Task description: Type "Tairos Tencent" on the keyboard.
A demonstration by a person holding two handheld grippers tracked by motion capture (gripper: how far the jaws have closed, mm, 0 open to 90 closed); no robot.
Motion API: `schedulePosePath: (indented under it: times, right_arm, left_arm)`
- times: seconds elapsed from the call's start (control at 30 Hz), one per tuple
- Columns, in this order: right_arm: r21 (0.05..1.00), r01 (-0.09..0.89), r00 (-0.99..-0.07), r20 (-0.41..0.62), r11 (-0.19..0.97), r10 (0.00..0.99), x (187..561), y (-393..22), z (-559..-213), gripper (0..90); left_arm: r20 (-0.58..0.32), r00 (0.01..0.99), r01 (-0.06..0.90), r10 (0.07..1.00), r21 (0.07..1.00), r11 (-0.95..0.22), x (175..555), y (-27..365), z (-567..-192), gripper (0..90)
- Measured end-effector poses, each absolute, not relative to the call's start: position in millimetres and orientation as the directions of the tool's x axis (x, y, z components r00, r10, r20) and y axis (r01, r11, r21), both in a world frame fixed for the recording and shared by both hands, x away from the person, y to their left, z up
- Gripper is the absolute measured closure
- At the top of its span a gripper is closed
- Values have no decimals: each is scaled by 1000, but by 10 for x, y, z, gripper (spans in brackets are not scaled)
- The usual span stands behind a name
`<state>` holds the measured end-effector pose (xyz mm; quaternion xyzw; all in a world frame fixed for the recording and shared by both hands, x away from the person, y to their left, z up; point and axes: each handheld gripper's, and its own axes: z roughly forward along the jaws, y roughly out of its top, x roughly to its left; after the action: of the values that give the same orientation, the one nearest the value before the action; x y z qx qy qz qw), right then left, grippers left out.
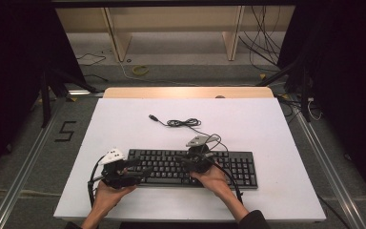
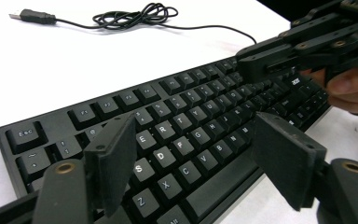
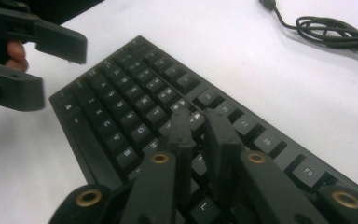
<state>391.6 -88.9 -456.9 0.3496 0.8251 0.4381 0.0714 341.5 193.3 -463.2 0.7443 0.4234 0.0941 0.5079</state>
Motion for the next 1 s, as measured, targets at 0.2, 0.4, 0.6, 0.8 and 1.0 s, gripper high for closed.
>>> schedulePosePath:
  times: [0.2,0.4,0.6,0.8,1.0]
  right_arm:
    - [762,523,-741,185,382,646,3938,-882,-4622,866]
    - [751,529,-739,178,395,650,3946,-860,-4661,899]
    - [744,533,-738,175,403,652,3951,-849,-4682,900]
    - [738,538,-736,177,407,653,3955,-837,-4697,900]
    - [729,545,-733,175,414,657,3963,-826,-4723,900]
  left_arm:
    - [-298,627,527,720,842,-111,3401,1929,-4623,277]
    - [-295,628,525,720,844,-113,3396,1926,-4621,272]
    - [-292,628,524,721,844,-115,3396,1927,-4621,272]
    - [-291,625,521,724,846,-109,3391,1929,-4617,270]
    - [-289,625,520,725,847,-111,3390,1929,-4617,270]
